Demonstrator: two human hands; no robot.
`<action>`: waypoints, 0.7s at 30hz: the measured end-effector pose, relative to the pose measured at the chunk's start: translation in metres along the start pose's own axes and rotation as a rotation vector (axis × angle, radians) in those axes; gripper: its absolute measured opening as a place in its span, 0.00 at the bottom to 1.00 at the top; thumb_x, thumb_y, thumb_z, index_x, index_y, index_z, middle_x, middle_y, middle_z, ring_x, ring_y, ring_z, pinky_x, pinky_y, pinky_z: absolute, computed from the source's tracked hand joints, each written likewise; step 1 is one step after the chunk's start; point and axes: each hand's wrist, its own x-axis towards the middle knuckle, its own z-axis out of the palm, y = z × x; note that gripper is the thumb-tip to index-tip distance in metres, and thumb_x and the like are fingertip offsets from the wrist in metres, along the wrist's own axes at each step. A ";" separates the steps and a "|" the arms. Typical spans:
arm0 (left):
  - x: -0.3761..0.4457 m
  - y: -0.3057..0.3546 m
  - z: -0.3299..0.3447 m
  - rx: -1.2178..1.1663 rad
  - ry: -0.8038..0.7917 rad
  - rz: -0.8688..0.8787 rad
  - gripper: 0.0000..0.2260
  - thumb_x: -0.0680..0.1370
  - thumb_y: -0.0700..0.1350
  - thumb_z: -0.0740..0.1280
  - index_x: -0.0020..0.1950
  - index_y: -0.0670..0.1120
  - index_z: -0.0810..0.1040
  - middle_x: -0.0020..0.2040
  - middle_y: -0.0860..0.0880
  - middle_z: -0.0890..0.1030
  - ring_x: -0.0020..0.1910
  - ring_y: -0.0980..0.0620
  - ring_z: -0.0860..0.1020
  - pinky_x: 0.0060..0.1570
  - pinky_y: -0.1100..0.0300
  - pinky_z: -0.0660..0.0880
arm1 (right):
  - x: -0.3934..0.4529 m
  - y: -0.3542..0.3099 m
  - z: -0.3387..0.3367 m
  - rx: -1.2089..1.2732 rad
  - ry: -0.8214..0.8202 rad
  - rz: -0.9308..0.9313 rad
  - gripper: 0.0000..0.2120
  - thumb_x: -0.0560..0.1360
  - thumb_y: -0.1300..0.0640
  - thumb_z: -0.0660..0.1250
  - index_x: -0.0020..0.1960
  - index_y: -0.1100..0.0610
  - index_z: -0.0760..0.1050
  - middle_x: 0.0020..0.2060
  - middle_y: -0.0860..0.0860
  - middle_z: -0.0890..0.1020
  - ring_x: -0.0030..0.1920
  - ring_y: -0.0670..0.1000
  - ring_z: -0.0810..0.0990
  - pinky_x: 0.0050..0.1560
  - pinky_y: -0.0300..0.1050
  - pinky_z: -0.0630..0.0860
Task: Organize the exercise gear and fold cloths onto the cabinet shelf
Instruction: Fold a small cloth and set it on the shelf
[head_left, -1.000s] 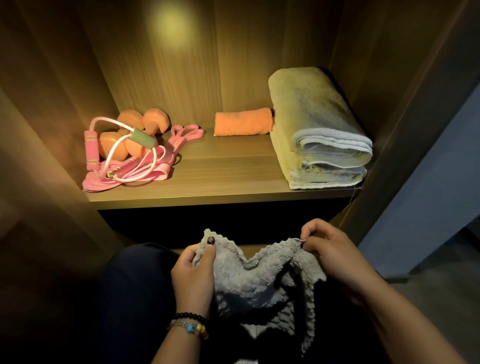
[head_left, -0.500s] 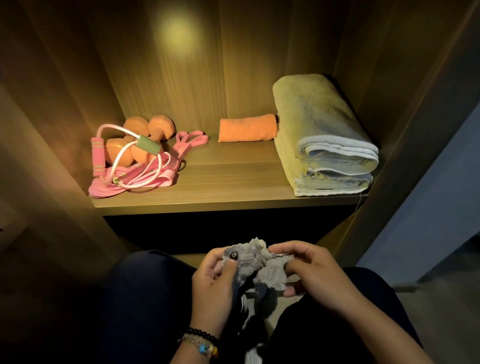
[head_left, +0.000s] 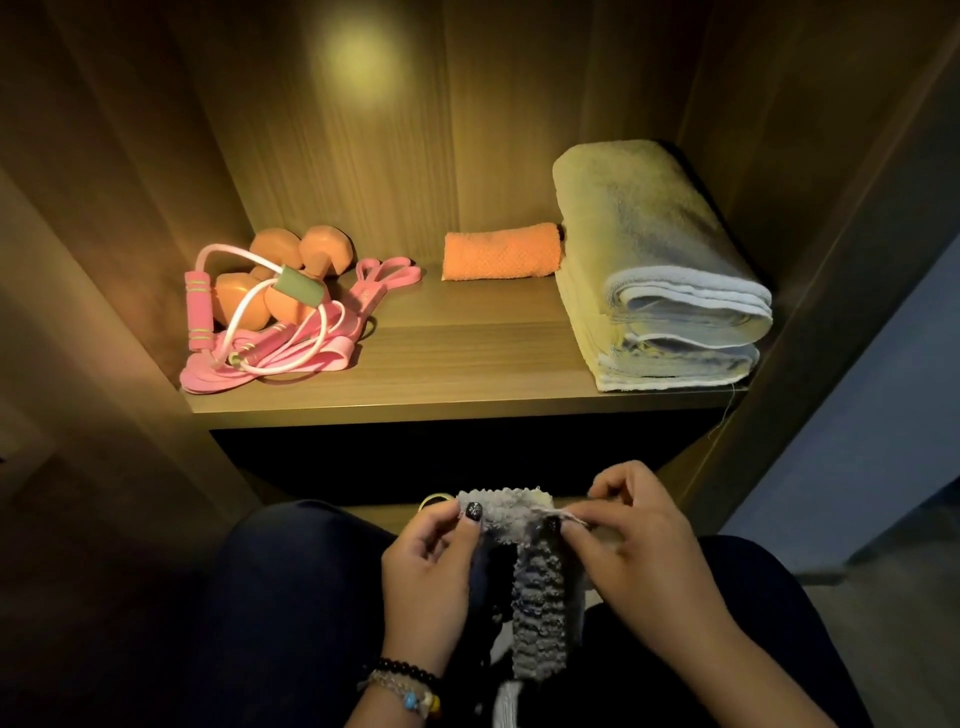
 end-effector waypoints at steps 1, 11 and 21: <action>-0.001 0.000 -0.001 0.031 -0.005 0.021 0.06 0.75 0.39 0.70 0.50 0.45 0.84 0.45 0.50 0.85 0.47 0.53 0.82 0.48 0.60 0.79 | -0.001 0.002 -0.001 -0.101 0.042 -0.112 0.04 0.71 0.54 0.73 0.46 0.50 0.84 0.48 0.45 0.75 0.47 0.46 0.74 0.40 0.43 0.77; -0.010 0.014 0.004 0.011 -0.108 0.132 0.11 0.75 0.37 0.70 0.44 0.54 0.85 0.45 0.57 0.85 0.47 0.60 0.82 0.44 0.72 0.74 | -0.005 -0.009 0.004 0.482 0.025 -0.189 0.06 0.70 0.58 0.62 0.36 0.58 0.74 0.33 0.48 0.76 0.35 0.49 0.76 0.36 0.45 0.71; -0.018 0.025 0.010 -0.129 -0.183 0.042 0.07 0.74 0.39 0.71 0.46 0.49 0.86 0.44 0.50 0.86 0.45 0.55 0.83 0.42 0.65 0.77 | 0.002 -0.010 -0.005 0.774 -0.239 0.144 0.04 0.71 0.64 0.73 0.38 0.61 0.82 0.34 0.50 0.80 0.36 0.45 0.78 0.39 0.36 0.72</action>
